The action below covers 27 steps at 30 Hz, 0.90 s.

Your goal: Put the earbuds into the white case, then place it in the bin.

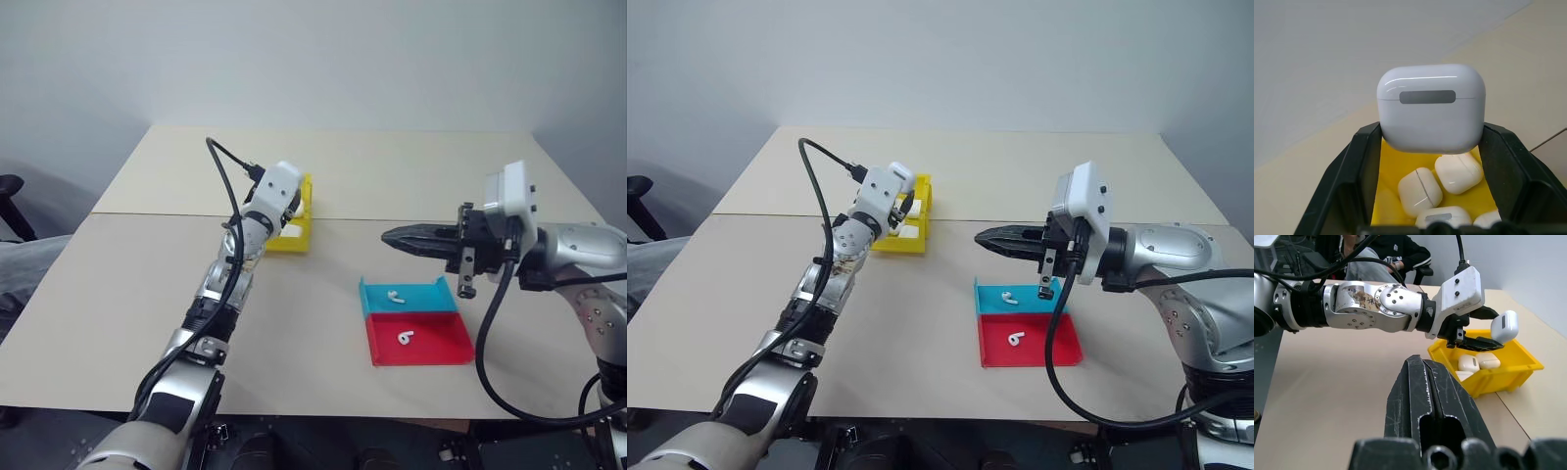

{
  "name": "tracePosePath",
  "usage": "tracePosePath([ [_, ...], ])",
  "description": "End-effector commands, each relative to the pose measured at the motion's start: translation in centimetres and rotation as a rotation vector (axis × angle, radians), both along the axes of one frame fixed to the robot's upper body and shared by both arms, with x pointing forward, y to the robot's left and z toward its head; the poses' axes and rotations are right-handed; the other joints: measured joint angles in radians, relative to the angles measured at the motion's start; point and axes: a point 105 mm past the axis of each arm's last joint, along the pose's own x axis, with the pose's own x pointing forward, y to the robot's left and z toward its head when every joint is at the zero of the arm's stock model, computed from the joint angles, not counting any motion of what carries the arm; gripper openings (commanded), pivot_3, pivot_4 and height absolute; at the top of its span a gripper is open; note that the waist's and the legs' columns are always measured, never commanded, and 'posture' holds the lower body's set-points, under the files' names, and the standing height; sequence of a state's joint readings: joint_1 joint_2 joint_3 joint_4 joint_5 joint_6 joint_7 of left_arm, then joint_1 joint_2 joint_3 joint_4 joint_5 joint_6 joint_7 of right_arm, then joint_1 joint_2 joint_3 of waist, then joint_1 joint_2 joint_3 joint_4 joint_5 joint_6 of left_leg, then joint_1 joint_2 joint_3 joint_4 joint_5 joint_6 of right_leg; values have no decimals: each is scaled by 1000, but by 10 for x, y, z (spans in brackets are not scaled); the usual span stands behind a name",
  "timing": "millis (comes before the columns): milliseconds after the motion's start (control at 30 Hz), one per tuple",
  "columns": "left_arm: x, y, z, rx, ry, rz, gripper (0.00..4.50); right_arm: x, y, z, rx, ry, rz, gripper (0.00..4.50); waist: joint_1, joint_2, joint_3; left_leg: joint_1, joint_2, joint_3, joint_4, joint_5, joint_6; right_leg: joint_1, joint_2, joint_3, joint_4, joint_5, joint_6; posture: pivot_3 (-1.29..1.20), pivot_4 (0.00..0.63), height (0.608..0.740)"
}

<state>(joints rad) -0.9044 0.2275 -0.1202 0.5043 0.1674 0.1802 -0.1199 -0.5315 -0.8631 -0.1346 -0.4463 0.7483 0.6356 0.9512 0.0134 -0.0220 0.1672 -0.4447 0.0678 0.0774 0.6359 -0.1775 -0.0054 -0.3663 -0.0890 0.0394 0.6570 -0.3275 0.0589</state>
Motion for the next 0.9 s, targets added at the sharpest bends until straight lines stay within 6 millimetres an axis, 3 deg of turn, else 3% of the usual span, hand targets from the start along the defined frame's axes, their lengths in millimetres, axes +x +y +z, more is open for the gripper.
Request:
tracePosePath([
  [33, 3, -2, 16, -5, -43, 13, 4062, -4, -3, 6, -20, -45, -26, 0, -1, 0, 0, 0, 0, 0, 0, 0, 0, 0, 0, 0, 0, 0, 0, 0, 150, 740],
  [100, 5, -3, 21, -11, -39, 37, 4453, -2, -3, 5, -23, -38, -34, 0, 0, 0, 0, 0, 0, 0, 0, 0, 0, 0, 0, 0, 1, 0, 0, 0, 150, 740],
  [200, 0, -6, 34, -47, -93, -19, 4453, -1, -4, 2, -34, -34, -40, 0, 0, 0, 0, 0, 0, 0, 0, 0, 0, -1, 0, 0, 1, 0, 0, 0, 150, 740],
  [333, -6, -13, 36, -152, 120, -158, 4453, -1, -5, -1, -47, -38, -46, 0, -1, 0, 0, -1, 0, 0, 0, 3, -5, -1, 0, 0, 1, 0, 0, 0, 150, 740],
  [467, -48, -17, 37, -343, 153, -511, 4453, 0, -12, -5, -76, -46, -65, 0, -7, 0, 0, -1, 0, 1, 0, 4, -8, -1, 0, 1, 1, 0, 0, 0, 150, 740],
  [600, -72, -3, 14, -236, 268, -488, 4453, 1, -30, -11, -146, -53, -109, 0, -11, 0, 0, 0, 1, 1, -1, 5, -9, -2, 1, 1, 2, 0, 0, 0, 150, 740],
  [900, -127, 47, 12, -169, 367, -491, 4453, -18, -76, -26, -255, -156, -42, 0, -4, 0, 0, 1, 1, -1, 4, 1, -1, 0, 1, 1, 7, 0, 0, 0, 150, 740],
])
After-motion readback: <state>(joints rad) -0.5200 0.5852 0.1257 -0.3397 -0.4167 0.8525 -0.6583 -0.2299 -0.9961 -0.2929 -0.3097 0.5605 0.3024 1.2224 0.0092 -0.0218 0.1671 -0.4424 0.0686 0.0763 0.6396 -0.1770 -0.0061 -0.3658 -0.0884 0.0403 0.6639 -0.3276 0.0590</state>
